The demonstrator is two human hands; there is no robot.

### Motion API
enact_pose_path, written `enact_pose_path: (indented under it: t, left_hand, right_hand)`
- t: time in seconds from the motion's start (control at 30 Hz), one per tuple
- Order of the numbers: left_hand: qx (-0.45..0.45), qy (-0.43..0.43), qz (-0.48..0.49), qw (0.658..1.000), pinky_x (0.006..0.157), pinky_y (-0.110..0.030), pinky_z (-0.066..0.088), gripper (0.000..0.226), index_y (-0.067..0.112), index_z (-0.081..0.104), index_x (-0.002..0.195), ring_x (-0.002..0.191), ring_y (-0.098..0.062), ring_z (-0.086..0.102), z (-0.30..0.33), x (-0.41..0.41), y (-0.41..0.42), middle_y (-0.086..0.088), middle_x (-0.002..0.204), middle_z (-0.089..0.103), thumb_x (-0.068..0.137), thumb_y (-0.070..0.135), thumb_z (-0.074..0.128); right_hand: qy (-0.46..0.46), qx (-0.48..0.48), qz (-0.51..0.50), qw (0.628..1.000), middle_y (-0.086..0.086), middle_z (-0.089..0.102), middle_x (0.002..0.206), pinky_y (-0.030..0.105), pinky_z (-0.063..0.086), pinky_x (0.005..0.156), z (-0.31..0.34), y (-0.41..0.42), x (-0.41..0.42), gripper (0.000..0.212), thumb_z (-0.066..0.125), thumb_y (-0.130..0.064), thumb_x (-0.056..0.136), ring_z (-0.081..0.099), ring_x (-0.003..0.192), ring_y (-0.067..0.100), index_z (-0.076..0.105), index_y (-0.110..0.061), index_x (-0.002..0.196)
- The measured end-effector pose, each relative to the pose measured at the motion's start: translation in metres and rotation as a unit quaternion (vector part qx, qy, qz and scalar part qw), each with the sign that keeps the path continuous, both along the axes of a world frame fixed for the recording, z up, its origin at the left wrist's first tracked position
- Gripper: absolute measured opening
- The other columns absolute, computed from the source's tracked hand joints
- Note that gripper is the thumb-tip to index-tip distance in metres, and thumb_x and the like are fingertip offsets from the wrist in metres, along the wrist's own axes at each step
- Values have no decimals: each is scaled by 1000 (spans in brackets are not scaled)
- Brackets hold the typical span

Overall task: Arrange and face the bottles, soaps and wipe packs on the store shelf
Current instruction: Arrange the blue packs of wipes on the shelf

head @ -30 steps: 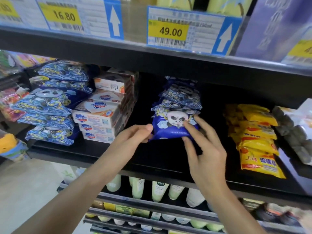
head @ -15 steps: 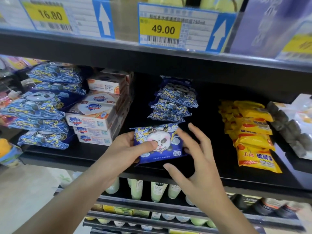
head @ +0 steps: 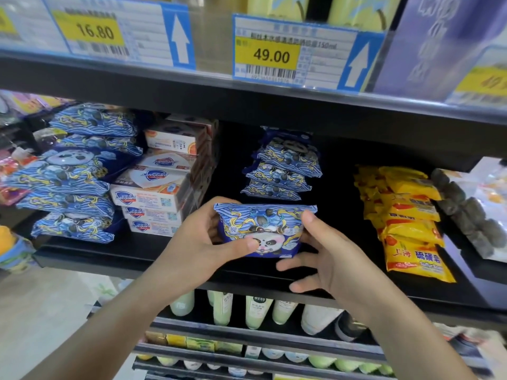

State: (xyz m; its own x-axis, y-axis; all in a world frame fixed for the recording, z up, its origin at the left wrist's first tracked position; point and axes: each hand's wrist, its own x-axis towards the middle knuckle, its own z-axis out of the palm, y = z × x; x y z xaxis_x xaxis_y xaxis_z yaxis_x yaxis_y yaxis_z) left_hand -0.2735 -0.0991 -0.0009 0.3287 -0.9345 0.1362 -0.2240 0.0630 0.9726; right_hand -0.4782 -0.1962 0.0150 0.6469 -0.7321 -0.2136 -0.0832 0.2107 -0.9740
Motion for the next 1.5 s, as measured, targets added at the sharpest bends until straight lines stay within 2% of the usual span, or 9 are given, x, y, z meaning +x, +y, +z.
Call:
enact_pose_path:
  t: [0.23, 0.4, 0.53, 0.63, 0.7, 0.93, 1.1, 1.2, 1.5]
  left_hand:
    - [-25, -43, -2, 999, 86, -15, 52, 46, 22, 63, 115, 100, -7, 70, -2, -1, 4, 6, 105, 76, 78, 5, 86]
    - [-30, -56, 3, 998, 88, -12, 50, 48, 24, 64, 117, 104, -6, 69, -3, -1, 6, 9, 109, 74, 79, 3, 85]
    - [7, -63, 18, 998, 99, -10, 42, 61, 38, 62, 128, 118, 5, 61, -6, 2, 8, 19, 120, 71, 82, 3, 83]
    - [40, -5, 47, 998, 106, -22, 47, 59, 37, 61, 130, 119, 2, 63, -7, 9, 7, 15, 126, 70, 90, -5, 71]
    - [54, 58, 63, 995, 102, -29, 53, 48, 31, 63, 129, 113, -4, 69, -7, 12, 6, 8, 125, 72, 97, -6, 61]
    - [135, 148, 119, 972, 80, -40, 62, 21, 22, 72, 112, 82, -17, 78, 9, 4, 1, -3, 100, 80, 106, 29, 53]
    - [226, 205, 31, 952, 78, -38, 58, 52, 20, 72, 113, 89, -26, 79, 24, 1, -3, -7, 102, 80, 85, 63, 60]
    - [217, 198, -10, 956, 83, -39, 58, 56, 22, 75, 112, 93, -23, 78, 27, -1, -1, -7, 105, 80, 70, 58, 67]
    - [180, 141, -34, 973, 91, -33, 56, 51, 17, 78, 112, 102, -18, 76, 19, -1, 2, -3, 106, 80, 72, 47, 71]
  right_hand:
    - [45, 31, 30, 998, 10, 75, 115, 36, 58, 61, 3, -2, 12, 71, 77, -58, 74, 72, 85, 29, 64, -18, 131]
    - [-8, 45, 0, 999, 16, 75, 113, 42, 61, 81, 0, -3, 14, 58, 81, -36, 74, 72, 84, 30, 67, -12, 125]
    - [-40, 28, -4, 999, 13, 75, 117, 41, 60, 93, -5, -1, 12, 48, 80, -27, 76, 73, 106, 31, 71, -16, 122]
    - [-57, 16, -29, 998, 11, 75, 118, 38, 61, 90, -7, -2, 9, 50, 81, -24, 74, 73, 108, 27, 71, -18, 122]
    - [-71, 6, -32, 997, 10, 74, 120, 38, 60, 90, -8, -2, 6, 50, 80, -22, 74, 73, 110, 26, 71, -18, 123]
    - [-38, -145, -34, 988, -5, 73, 118, 39, 57, 100, -10, 1, 2, 57, 83, -20, 73, 69, 113, 18, 66, -34, 125]
    - [-73, -272, -22, 959, 4, 63, 131, 39, 57, 98, -16, 9, 3, 67, 84, -11, 79, 63, 122, 22, 56, -30, 136]
    - [-76, -326, -10, 942, 4, 54, 136, 40, 56, 98, -17, 13, 5, 69, 83, -9, 77, 58, 127, 24, 55, -30, 137]
    - [-33, -366, 21, 930, -6, 43, 150, 36, 55, 101, -24, 18, 2, 93, 84, -3, 81, 52, 135, 21, 36, -40, 151]
